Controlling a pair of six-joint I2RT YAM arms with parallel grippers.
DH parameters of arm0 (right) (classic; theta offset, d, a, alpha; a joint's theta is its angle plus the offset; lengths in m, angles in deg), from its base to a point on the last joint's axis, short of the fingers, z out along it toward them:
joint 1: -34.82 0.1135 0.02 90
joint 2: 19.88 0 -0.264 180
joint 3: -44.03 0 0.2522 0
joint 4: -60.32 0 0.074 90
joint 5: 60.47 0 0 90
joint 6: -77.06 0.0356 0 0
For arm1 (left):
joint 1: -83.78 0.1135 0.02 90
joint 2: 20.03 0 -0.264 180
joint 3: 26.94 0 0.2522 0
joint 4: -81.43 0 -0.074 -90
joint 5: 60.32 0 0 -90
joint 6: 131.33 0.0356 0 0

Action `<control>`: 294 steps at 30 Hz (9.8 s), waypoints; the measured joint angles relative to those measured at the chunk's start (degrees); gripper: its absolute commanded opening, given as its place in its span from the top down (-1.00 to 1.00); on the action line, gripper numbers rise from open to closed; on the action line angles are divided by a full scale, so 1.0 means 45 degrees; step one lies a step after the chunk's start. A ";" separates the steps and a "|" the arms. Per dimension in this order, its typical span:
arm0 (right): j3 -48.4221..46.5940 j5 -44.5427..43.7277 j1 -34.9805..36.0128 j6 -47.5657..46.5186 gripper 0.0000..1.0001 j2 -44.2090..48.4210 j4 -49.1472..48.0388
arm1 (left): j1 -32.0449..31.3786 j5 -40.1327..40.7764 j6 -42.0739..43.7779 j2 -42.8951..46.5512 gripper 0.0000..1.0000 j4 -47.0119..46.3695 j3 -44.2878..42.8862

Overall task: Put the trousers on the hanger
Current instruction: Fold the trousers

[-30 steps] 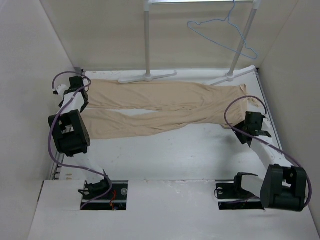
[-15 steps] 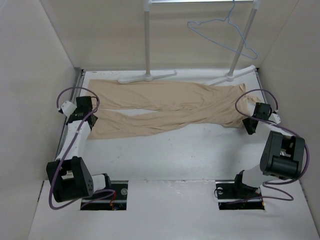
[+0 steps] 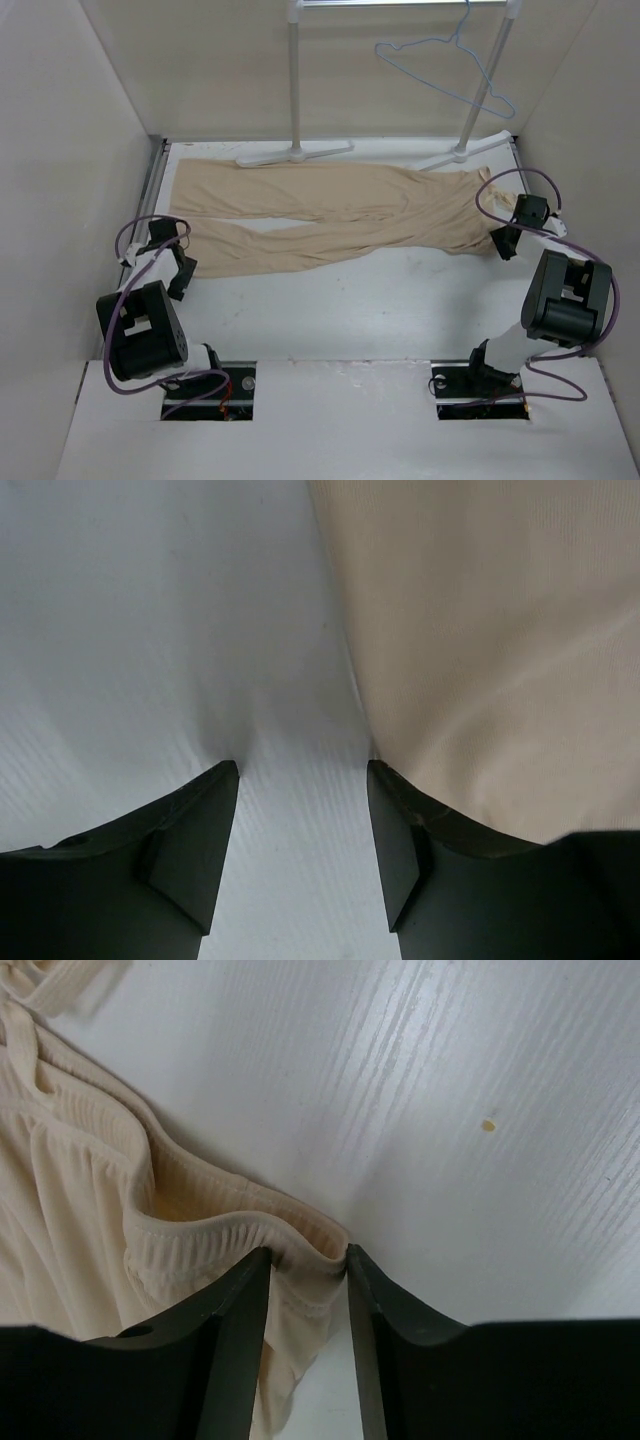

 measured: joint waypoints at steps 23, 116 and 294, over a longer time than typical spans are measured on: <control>-0.1603 -0.0151 0.0087 -0.0384 0.99 -0.1020 0.1559 | 0.1443 -0.0248 -0.1389 -0.1423 1.00 -0.4658 0.0015; -1.0360 -0.1122 -0.0573 0.1190 -0.12 -0.5493 0.4590 | -0.1418 0.4488 0.3376 -1.4455 -0.12 0.0563 -2.3265; 0.3740 0.1399 0.4940 -0.1146 0.28 0.8247 0.3653 | 0.0330 -0.0583 0.0525 -0.6217 0.97 -0.3196 -0.6164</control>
